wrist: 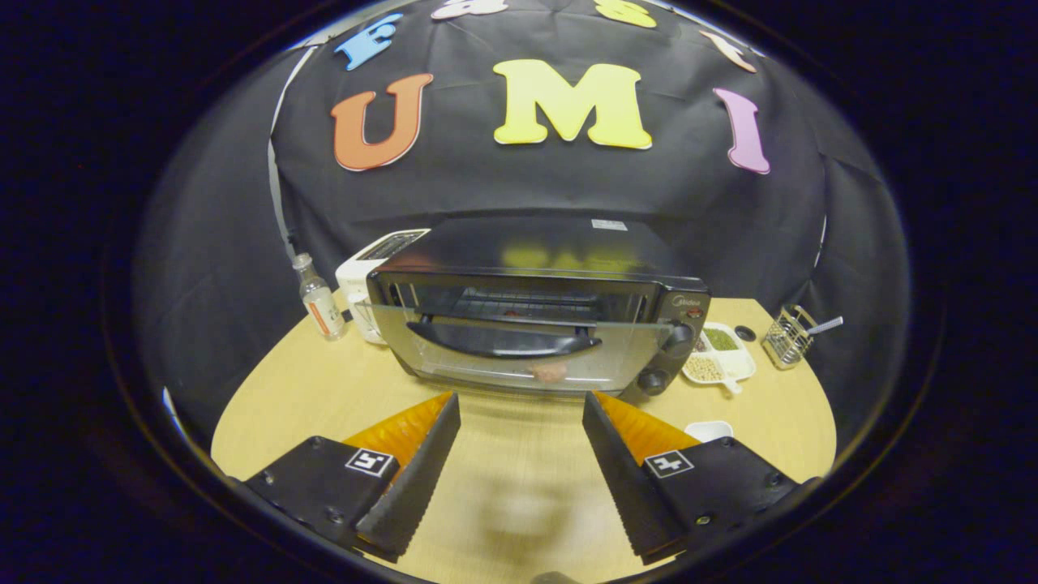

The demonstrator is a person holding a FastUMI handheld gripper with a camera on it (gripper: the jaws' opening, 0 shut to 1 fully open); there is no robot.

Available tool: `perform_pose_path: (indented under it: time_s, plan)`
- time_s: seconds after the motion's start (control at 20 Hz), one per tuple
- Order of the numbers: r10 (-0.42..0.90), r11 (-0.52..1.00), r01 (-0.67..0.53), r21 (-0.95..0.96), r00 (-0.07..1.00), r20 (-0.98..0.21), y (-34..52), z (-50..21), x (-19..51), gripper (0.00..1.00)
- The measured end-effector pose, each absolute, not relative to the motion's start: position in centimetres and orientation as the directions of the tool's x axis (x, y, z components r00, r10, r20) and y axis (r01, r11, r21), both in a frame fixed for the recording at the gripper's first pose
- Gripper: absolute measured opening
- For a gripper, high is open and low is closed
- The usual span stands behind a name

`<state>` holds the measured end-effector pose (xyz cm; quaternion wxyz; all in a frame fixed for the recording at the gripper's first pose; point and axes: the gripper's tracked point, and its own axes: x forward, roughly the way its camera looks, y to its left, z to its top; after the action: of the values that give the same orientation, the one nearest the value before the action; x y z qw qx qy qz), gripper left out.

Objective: Open the toaster oven, put the food inside, and close the toaster oven door.

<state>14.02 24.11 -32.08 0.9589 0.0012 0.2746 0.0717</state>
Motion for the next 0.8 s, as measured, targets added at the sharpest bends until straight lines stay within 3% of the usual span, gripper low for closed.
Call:
perform_pose_path:
  time_s: [0.8]
  plan:
    - [0.013,1.0,-0.025,-0.016,0.853,-0.522,15.0,-31.7,8.0,0.97]
